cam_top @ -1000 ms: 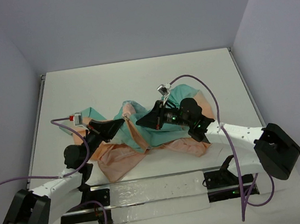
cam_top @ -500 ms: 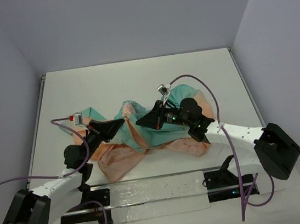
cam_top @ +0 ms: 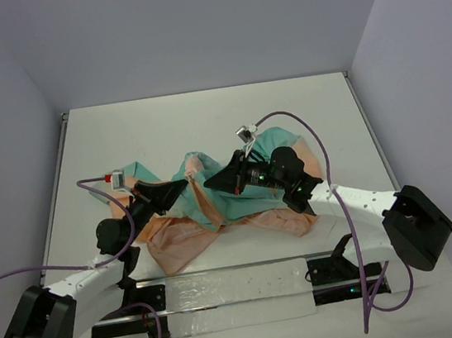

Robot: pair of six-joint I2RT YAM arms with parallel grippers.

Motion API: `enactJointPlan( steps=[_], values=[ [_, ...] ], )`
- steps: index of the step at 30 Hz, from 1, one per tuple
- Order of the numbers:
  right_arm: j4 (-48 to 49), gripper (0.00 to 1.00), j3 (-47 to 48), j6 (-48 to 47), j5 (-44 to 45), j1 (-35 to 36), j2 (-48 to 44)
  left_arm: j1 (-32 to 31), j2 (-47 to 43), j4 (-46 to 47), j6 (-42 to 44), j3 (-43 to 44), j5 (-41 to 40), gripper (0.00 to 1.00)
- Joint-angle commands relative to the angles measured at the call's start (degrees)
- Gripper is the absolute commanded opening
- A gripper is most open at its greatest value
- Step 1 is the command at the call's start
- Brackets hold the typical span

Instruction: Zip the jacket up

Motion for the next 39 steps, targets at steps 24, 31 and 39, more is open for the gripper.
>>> enactJointPlan(
  steps=[24, 31, 39],
  values=[
    [0.39, 0.0, 1.22, -2.16, 2.73, 0.41, -1.29, -0.17, -1.27, 15.1, 1.03, 2.02, 1.06, 0.0],
    [-1.25, 0.0, -0.37, -3.13, 1.86, 0.32, -2.35, -0.17, -1.89, 13.61, 1.72, 2.28, 1.5, 0.0],
    [-0.63, 0.0, -0.72, -3.65, 0.21, 0.41, -3.21, -0.16, -1.21, 13.84, 1.88, 2.63, 1.06, 0.0]
  ],
)
